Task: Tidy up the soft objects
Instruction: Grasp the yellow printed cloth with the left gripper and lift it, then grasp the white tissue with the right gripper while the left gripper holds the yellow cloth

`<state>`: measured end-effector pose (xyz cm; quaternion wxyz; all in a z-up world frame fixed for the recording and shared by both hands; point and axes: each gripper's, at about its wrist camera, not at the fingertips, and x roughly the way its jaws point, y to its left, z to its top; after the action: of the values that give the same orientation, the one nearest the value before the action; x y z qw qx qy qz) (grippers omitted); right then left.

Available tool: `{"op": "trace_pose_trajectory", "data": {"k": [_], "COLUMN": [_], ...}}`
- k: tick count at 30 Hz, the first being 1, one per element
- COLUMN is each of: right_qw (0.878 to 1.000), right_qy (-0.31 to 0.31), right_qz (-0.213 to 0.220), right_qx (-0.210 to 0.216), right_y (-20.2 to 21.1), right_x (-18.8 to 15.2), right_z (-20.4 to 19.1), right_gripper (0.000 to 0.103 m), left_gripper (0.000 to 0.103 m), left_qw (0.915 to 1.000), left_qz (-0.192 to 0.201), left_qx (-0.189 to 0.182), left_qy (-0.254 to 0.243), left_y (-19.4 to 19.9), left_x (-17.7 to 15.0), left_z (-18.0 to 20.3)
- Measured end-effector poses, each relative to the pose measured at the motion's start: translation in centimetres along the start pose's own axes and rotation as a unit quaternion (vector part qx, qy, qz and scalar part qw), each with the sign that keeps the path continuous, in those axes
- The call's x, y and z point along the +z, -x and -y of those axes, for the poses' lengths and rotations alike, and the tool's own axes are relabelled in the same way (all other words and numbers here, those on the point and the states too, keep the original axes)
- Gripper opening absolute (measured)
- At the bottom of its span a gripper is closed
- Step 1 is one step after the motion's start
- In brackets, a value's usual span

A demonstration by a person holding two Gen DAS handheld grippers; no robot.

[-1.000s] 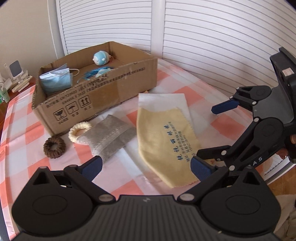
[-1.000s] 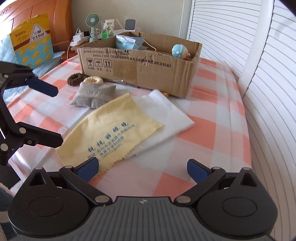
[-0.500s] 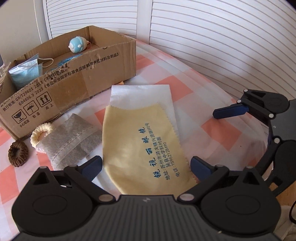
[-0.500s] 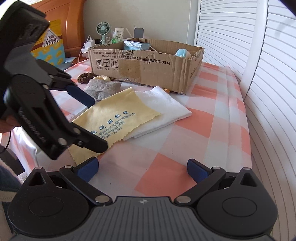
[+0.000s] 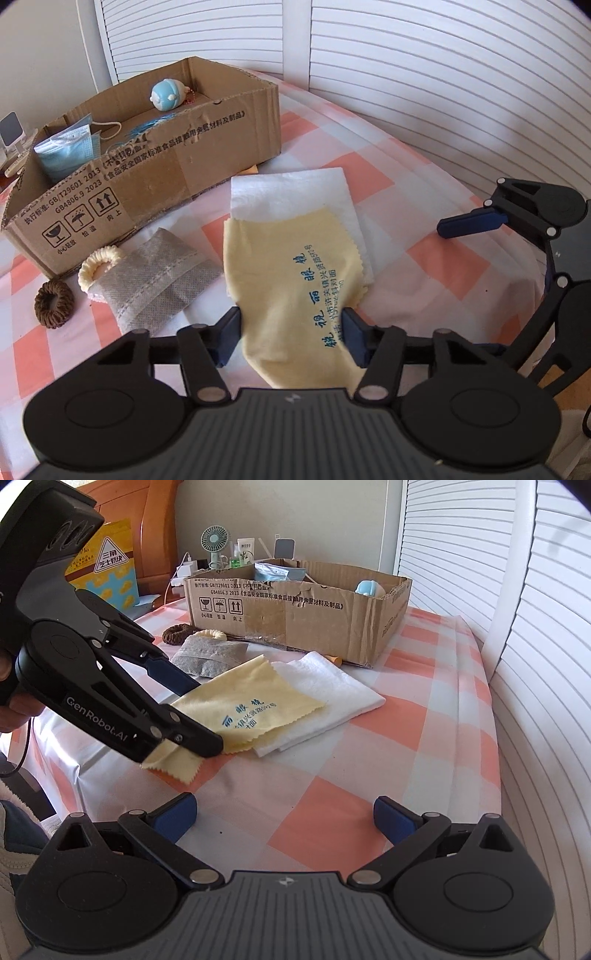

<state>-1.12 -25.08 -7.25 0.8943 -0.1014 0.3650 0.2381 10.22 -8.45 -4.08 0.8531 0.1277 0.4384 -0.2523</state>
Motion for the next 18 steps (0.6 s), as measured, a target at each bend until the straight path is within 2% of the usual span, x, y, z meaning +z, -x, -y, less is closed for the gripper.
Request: {"op": "trace_pose_trajectory", "data": {"k": [2,5,7,18], "right_qw": [1.0,1.0,1.0,1.0], "right_qy": [-0.001,-0.002,-0.002,0.004], "right_qz": [0.0,-0.001,-0.002,-0.005], "right_qx": [-0.002,-0.003,-0.005,-0.025], "right_y": [0.0,0.0,0.0,-0.1], "right_x": [0.0,0.0,0.1,1.4], "right_z": [0.0,0.0,-0.1,0.1], "right_gripper": [0.103,0.103,0.103,0.103], "left_gripper": [0.031,0.017,0.013,0.01], "left_qw": [1.0,1.0,0.9999,0.9989], "left_qz": [0.001,0.004,0.008,0.036], "left_qx": [0.004,0.005,0.006,0.026], "left_qy": [0.003,0.004,0.007,0.015], "left_y": [0.3,0.6,0.7,3.3], "left_x": [0.0,-0.1,-0.1,-0.4], "left_z": [-0.1,-0.2,-0.3,-2.0]}}
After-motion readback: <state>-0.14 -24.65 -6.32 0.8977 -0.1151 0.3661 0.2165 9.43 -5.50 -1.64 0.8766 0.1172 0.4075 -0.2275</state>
